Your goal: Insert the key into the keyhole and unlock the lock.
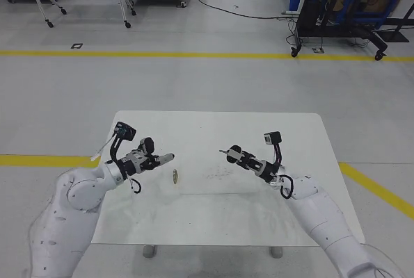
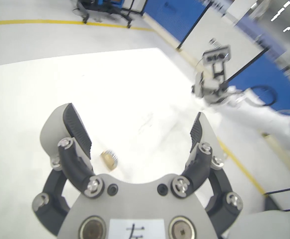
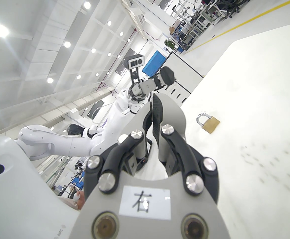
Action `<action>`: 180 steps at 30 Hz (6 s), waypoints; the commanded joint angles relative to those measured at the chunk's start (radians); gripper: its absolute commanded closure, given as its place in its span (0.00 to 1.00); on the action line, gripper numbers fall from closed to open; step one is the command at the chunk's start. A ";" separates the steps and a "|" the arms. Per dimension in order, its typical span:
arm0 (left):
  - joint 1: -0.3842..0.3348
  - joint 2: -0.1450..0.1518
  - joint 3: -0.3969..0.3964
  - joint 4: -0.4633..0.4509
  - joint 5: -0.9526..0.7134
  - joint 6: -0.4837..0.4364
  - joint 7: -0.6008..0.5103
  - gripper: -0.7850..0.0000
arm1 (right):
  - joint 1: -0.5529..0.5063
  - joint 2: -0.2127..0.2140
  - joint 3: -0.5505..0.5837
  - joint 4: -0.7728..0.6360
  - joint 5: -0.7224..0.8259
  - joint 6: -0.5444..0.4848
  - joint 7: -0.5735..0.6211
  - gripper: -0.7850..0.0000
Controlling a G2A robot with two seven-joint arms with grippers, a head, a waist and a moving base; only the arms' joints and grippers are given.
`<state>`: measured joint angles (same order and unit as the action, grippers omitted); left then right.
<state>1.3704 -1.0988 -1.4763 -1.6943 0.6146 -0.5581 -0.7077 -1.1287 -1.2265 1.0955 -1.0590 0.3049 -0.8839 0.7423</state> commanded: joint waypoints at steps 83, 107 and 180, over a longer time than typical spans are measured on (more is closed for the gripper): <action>-0.155 -0.049 0.374 0.259 0.483 0.219 0.102 0.85 | 0.000 0.000 0.000 0.000 0.000 0.000 0.000 1.00; -0.174 -0.056 0.362 0.245 0.445 0.204 0.214 1.00 | 0.000 0.000 0.000 0.000 0.000 0.000 0.000 1.00; -0.583 -0.184 0.357 1.016 -1.129 0.522 -0.378 1.00 | 0.126 -0.230 -0.257 0.190 -0.165 -0.042 -0.696 1.00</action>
<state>0.7959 -1.2826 -1.1177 -0.6877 -0.5124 -0.0491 -1.0899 -1.0030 -1.4566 0.8396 -0.8709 0.1398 -0.9261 0.0474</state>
